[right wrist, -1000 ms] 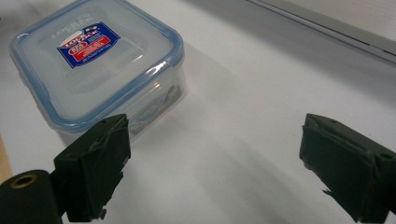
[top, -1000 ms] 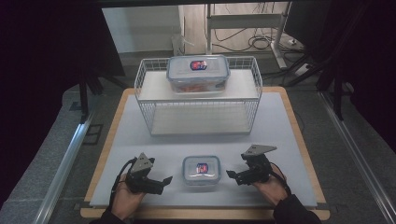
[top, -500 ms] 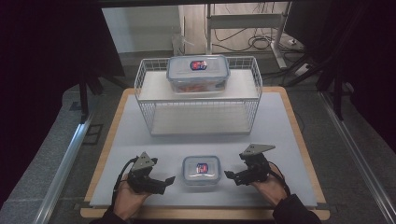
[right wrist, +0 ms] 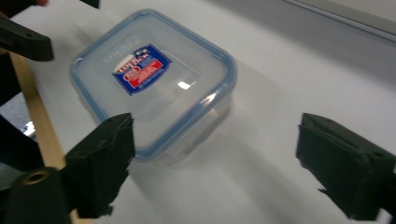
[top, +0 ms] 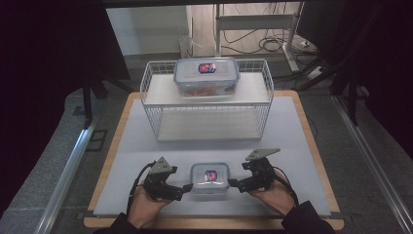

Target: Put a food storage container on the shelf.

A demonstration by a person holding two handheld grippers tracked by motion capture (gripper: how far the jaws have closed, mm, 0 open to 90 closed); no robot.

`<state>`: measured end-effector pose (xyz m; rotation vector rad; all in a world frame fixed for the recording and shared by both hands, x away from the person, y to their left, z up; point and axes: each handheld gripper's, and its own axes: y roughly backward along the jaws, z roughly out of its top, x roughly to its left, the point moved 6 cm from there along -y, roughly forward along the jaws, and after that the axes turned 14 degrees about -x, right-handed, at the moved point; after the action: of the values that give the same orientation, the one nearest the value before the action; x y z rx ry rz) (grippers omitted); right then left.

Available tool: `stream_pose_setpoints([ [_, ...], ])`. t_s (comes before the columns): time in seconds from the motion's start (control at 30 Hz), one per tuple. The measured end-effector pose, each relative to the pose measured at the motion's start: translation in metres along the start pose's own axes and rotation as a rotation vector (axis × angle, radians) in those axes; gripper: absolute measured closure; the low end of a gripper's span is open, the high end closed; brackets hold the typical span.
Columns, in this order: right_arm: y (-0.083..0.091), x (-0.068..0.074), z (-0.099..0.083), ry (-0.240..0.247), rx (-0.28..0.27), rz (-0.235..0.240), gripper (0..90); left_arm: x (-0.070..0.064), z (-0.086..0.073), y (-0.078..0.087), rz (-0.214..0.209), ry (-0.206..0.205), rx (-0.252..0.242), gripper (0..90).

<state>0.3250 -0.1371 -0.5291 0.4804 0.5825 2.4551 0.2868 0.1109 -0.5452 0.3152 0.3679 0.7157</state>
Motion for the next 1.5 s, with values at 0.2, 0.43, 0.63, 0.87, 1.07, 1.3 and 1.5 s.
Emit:
stream_pose_setpoints([
  [0.2, -0.01, 0.005, -0.001, -0.027, 0.019, 0.045, 17.1, 0.002, -0.001, -0.018, -0.064, 0.051, 0.048, 6.3],
  [0.43, -0.025, 0.008, -0.005, -0.073, 0.055, 0.092, 16.5, 0.002, -0.001, -0.032, -0.126, 0.114, 0.062, 9.3],
  [0.63, -0.035, 0.008, -0.007, -0.167, 0.078, 0.169, 19.6, 0.001, -0.004, -0.041, -0.196, 0.191, 0.074, 11.2],
  [0.87, -0.029, 0.011, -0.006, -0.141, 0.078, 0.164, 28.3, -0.004, -0.002, -0.032, -0.167, 0.133, 0.068, 19.9],
  [1.07, -0.019, 0.013, -0.013, -0.19, 0.039, 0.188, 39.2, -0.007, -0.011, -0.019, -0.19, 0.193, 0.05, 31.4],
  [1.3, -0.011, 0.01, -0.015, -0.239, -0.002, 0.218, 50.1, -0.009, -0.015, -0.009, -0.209, 0.223, 0.008, 46.0],
  [1.5, -0.008, 0.011, -0.015, -0.25, -0.012, 0.221, 51.8, -0.003, -0.015, -0.007, -0.253, 0.327, -0.042, 52.5],
])
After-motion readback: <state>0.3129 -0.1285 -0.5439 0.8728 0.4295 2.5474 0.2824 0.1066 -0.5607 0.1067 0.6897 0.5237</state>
